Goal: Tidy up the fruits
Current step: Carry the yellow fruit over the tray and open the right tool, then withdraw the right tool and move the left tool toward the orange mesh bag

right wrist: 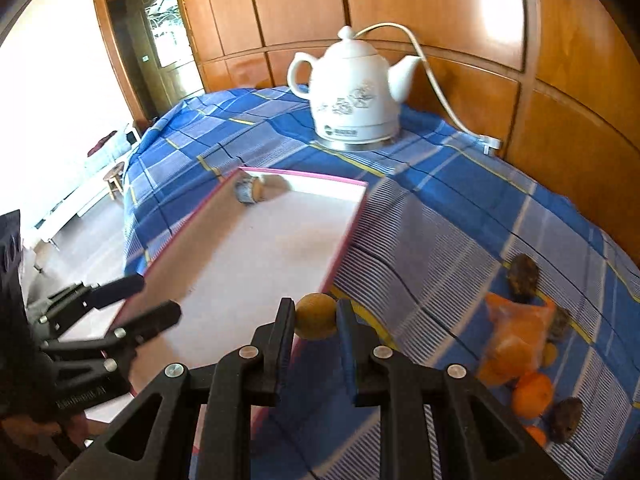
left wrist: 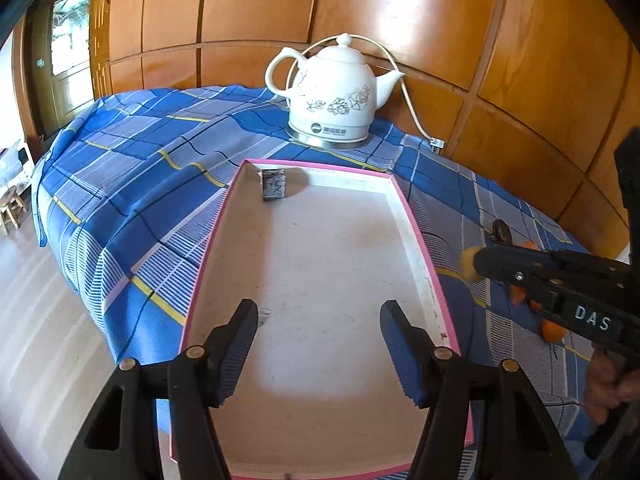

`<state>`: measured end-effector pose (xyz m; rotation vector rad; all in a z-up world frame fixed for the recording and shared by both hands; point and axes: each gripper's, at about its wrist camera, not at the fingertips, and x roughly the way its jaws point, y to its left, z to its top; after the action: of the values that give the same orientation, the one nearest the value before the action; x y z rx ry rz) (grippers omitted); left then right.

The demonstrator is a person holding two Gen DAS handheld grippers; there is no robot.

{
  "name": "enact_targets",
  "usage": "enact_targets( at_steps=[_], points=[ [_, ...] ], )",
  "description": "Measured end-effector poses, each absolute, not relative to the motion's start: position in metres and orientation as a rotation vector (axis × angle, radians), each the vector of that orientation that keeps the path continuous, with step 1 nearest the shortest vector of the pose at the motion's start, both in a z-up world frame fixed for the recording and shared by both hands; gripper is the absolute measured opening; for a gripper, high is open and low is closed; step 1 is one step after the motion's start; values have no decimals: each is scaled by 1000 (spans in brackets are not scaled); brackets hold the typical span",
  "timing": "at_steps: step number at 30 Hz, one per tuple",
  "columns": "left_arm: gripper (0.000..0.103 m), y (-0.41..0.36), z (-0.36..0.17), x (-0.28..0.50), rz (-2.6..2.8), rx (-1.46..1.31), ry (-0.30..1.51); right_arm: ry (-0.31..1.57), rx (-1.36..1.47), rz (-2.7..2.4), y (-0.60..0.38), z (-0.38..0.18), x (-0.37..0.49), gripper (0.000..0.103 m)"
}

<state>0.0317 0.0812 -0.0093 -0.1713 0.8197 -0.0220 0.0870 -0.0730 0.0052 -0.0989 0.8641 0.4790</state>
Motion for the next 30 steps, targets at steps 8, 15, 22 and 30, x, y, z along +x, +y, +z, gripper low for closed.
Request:
enact_targets(
  at_steps=[8, 15, 22, 30],
  points=[
    [64, 94, -14, 37, 10, -202, 828, 898, -106, 492, -36, -6, 121, 21],
    [64, 97, -17, 39, 15, -203, 833, 922, -131, 456, -14, -19, 153, 22],
    [64, 99, -19, 41, 20, -200, 837, 927, -125, 431, -16, -25, 155, 26],
    [64, 91, -14, 37, 0, -184, 824, 873, -77, 403, -46, -8, 127, 26]
  ],
)
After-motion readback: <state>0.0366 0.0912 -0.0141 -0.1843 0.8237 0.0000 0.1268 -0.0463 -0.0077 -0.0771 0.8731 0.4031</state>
